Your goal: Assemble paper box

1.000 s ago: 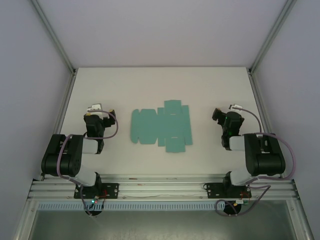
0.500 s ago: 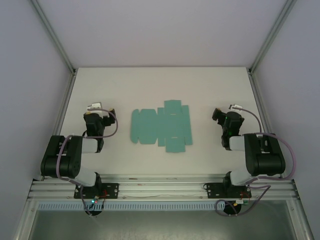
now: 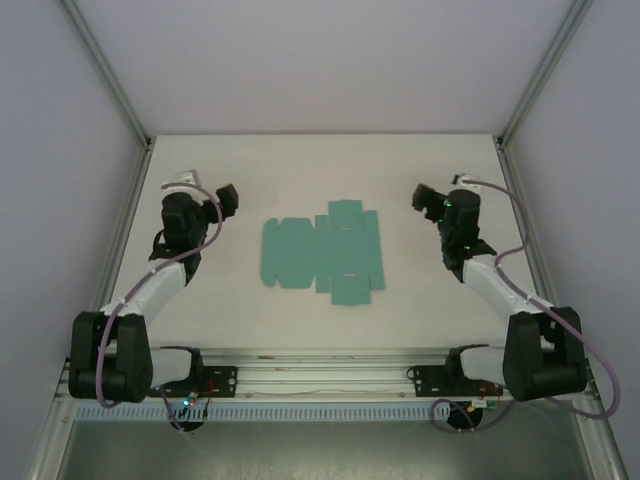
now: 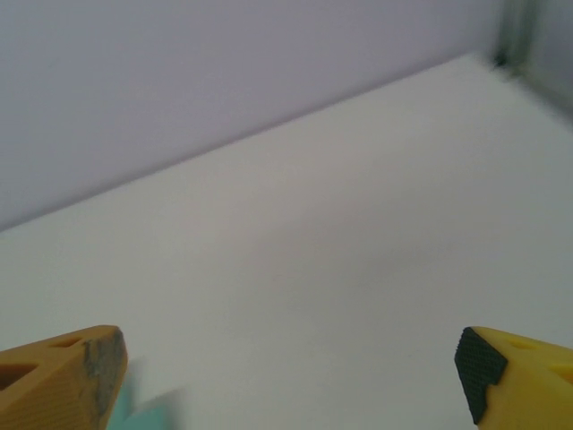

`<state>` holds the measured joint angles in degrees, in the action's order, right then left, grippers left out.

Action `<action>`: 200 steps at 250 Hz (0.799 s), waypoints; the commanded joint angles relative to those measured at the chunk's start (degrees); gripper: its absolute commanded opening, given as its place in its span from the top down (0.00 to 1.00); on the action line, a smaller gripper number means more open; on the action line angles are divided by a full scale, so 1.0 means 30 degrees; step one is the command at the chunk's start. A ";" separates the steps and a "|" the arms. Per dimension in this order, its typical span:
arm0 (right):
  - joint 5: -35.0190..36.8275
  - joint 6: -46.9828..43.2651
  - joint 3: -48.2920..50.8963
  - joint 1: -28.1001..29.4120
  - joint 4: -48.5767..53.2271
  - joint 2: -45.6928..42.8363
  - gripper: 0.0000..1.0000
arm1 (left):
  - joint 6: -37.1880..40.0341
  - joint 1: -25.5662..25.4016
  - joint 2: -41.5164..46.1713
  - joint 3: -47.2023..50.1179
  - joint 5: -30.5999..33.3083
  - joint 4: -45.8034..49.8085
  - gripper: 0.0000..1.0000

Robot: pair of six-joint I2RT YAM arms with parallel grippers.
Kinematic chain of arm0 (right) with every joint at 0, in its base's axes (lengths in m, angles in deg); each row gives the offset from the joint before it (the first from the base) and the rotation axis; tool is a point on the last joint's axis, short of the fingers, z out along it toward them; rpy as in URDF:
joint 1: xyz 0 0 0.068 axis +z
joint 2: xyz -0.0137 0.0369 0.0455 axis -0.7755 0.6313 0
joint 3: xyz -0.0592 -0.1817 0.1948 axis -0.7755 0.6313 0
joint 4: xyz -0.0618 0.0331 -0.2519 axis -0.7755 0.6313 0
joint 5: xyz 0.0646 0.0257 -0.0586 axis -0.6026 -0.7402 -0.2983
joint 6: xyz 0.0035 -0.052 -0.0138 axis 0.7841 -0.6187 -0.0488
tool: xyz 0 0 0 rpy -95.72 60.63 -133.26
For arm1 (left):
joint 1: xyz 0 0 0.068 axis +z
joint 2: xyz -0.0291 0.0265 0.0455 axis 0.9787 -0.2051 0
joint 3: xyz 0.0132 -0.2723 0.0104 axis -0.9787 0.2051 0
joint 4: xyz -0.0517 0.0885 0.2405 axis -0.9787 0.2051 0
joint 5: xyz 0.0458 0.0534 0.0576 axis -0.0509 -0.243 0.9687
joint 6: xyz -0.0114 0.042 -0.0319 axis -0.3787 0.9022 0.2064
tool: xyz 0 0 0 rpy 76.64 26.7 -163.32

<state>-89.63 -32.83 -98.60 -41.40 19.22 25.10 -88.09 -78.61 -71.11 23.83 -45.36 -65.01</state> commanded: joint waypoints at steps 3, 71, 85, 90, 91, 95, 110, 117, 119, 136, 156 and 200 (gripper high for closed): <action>-0.1901 0.2236 -0.0896 0.2093 0.3842 0.1716 0.11 | -0.1707 -0.1239 -0.1741 -0.0923 -0.2844 0.3467 0.00; -0.6593 0.5109 -0.3620 0.4156 0.4260 0.7862 0.47 | -0.1426 -0.2312 -0.4929 -0.2124 -0.5139 0.4879 0.00; -0.6297 0.5476 -0.3812 0.4141 0.4489 0.8672 0.49 | -0.1362 -0.2312 -0.5449 -0.2169 -0.5598 0.4916 0.00; -0.6218 0.5547 -0.3888 0.4142 0.4672 0.8946 0.50 | -0.1347 -0.2312 -0.5658 -0.2197 -0.5828 0.4900 0.01; -0.6197 0.5557 -0.3910 0.4158 0.4720 0.9007 0.50 | -0.1346 -0.2312 -0.5704 -0.2192 -0.5874 0.4902 0.01; -0.6114 0.5588 -0.3968 0.4141 0.4876 0.9232 0.51 | -0.1294 -0.2319 -0.5872 -0.2212 -0.6126 0.4902 0.01; -0.5815 0.5656 -0.4202 0.4136 0.5617 1.0029 0.54 | -0.1272 -0.2338 -0.6561 -0.2376 -0.6931 0.4961 0.02; -0.5577 0.5690 -0.4249 0.4143 0.5901 1.0250 0.55 | -0.1280 -0.2334 -0.6831 -0.2420 -0.7321 0.4971 0.03; -0.5484 0.5686 -0.4254 0.4144 0.5988 1.0344 0.55 | -0.1241 -0.2339 -0.6914 -0.2464 -0.7449 0.4950 0.03; -0.4986 0.5877 -0.4167 0.4127 0.6163 1.0859 0.56 | -0.1378 -0.2370 -0.7433 -0.2364 -0.8407 0.4334 0.05; -0.5025 0.6233 -0.4057 0.4136 0.5965 1.1383 0.56 | -0.1607 -0.2471 -0.8027 -0.2471 -0.9866 0.3725 0.10; -0.5514 0.7028 -0.3970 0.4147 0.5155 1.2243 0.59 | -0.3400 -0.2718 -0.8767 -0.2332 -1.2743 0.0960 0.27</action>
<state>-106.60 -14.82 -112.57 -29.03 29.23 56.71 -93.79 -85.83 -95.74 17.27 -73.70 -55.28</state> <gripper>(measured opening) 0.422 0.793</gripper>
